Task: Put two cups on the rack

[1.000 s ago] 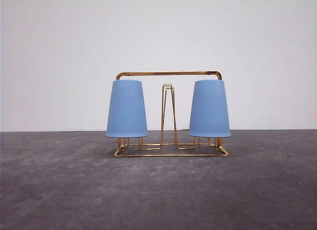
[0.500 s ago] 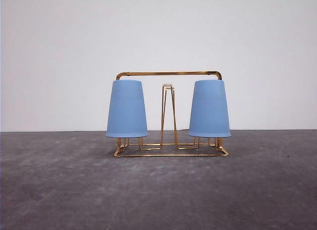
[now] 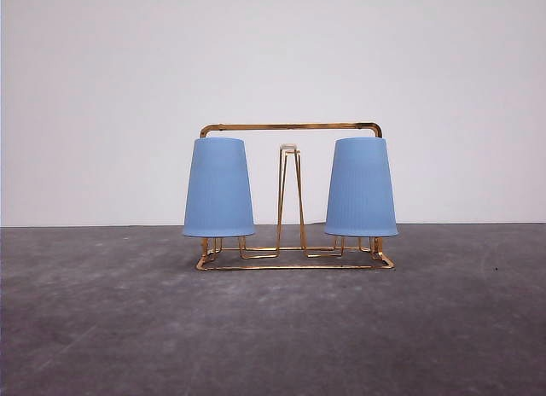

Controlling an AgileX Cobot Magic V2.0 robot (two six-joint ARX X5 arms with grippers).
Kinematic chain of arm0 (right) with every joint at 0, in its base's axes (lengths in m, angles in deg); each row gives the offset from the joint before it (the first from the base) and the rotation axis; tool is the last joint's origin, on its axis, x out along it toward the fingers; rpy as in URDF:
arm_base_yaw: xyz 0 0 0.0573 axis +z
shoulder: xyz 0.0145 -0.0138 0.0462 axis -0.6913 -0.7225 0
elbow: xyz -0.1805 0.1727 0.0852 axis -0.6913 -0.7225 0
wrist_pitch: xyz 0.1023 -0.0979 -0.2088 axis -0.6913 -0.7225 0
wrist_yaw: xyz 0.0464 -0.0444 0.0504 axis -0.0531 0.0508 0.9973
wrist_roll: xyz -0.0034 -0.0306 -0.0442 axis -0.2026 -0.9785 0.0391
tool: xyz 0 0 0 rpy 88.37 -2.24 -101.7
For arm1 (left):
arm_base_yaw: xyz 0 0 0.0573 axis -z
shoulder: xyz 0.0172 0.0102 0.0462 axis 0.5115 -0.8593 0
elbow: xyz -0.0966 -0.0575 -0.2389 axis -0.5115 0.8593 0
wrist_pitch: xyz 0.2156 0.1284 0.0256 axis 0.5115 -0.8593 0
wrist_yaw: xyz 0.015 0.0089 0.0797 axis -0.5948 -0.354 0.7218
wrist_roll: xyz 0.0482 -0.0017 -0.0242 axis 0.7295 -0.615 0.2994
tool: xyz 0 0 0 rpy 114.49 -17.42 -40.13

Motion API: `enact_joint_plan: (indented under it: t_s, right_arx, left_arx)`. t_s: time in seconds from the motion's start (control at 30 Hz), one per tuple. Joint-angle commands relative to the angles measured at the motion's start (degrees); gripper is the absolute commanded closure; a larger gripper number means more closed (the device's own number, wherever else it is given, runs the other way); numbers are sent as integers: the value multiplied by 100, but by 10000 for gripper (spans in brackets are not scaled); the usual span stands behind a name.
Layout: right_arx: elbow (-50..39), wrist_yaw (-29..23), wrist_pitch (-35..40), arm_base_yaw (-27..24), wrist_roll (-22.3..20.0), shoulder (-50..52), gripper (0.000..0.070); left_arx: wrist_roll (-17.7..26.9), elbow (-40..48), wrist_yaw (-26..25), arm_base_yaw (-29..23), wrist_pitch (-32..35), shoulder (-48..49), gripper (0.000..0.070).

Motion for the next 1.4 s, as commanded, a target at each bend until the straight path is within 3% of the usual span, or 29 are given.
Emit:
enact_joint_plan:
  t_s: [0.0,1.37]
  right_arx:
    - [-22,2,74,-2,44,4,685]
    - [-22,2,74,-2,44,4,685]
  left_arx:
    - [13,77,13,2,-28,9,675]
    - [13,77,13,2,-28,9,675]
